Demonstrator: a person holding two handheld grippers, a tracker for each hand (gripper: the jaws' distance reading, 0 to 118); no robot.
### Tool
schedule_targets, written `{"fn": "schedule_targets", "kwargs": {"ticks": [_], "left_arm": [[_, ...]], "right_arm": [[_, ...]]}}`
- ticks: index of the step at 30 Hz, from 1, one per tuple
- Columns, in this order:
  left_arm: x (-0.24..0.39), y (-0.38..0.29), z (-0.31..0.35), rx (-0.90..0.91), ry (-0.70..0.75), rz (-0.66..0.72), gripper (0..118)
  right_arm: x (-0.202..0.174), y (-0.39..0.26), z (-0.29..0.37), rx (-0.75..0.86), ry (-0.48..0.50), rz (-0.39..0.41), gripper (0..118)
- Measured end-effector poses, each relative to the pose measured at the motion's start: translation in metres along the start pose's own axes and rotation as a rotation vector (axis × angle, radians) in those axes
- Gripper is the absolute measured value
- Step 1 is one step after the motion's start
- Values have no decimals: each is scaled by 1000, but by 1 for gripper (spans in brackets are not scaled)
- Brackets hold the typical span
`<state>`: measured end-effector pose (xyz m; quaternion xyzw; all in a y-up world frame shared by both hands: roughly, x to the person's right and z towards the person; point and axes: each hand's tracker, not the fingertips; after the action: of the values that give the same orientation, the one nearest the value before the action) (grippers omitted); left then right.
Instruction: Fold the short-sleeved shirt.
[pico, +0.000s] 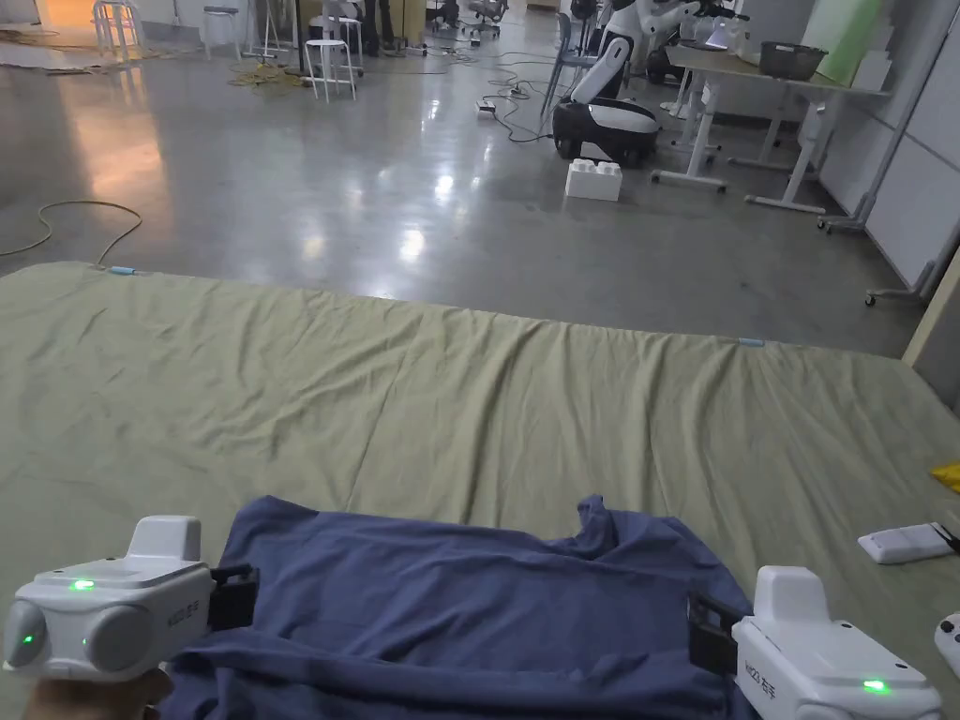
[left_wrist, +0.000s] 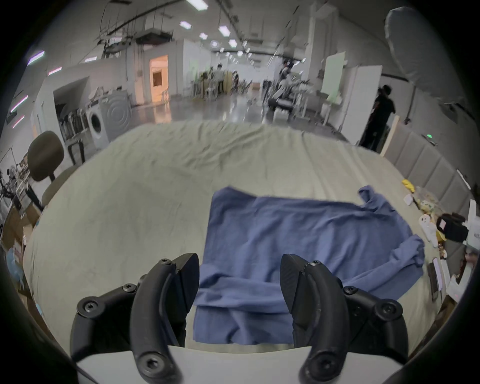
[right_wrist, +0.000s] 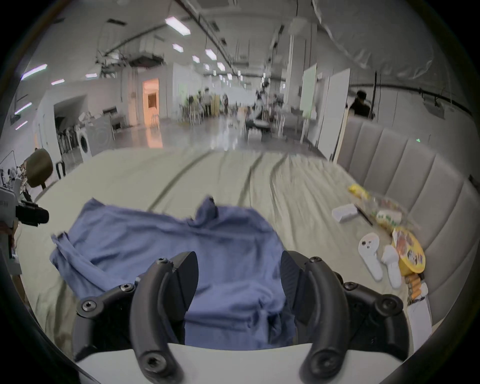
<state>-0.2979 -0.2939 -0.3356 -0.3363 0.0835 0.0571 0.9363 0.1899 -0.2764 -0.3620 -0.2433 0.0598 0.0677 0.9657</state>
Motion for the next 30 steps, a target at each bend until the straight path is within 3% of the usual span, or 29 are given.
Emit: {"fn": "schedule_targets", "kwargs": {"ticks": [6,8,9,11,12,14,15,19,23,30], "left_arm": [[30,-5,65,249,1,-83,65],[39,-9,84,317,26,-93,59],[43,-12,92,338,27,-96,52],[51,-18,109,398,39,-88,24],[54,-21,115,411,40,-89,15],[61,-28,128,452,61,-84,10],[62,-31,133,461,58,-84,7],[65,-41,142,469,64,-97,6],[57,-50,137,431,68,-99,6],[6,-65,78,120,58,-61,7]], "right_arm": [[-28,16,52,238,-36,-80,70],[-36,19,69,292,-57,-86,65],[-38,19,77,328,-64,-90,57],[-44,19,93,393,-72,-72,29],[-45,17,97,389,-89,-82,21],[-48,16,111,456,-90,-55,14],[-49,13,113,439,-82,-78,10],[-52,7,122,436,-107,-76,2],[-54,2,123,441,-114,-38,2],[-51,-7,117,396,-101,-40,2]]}}
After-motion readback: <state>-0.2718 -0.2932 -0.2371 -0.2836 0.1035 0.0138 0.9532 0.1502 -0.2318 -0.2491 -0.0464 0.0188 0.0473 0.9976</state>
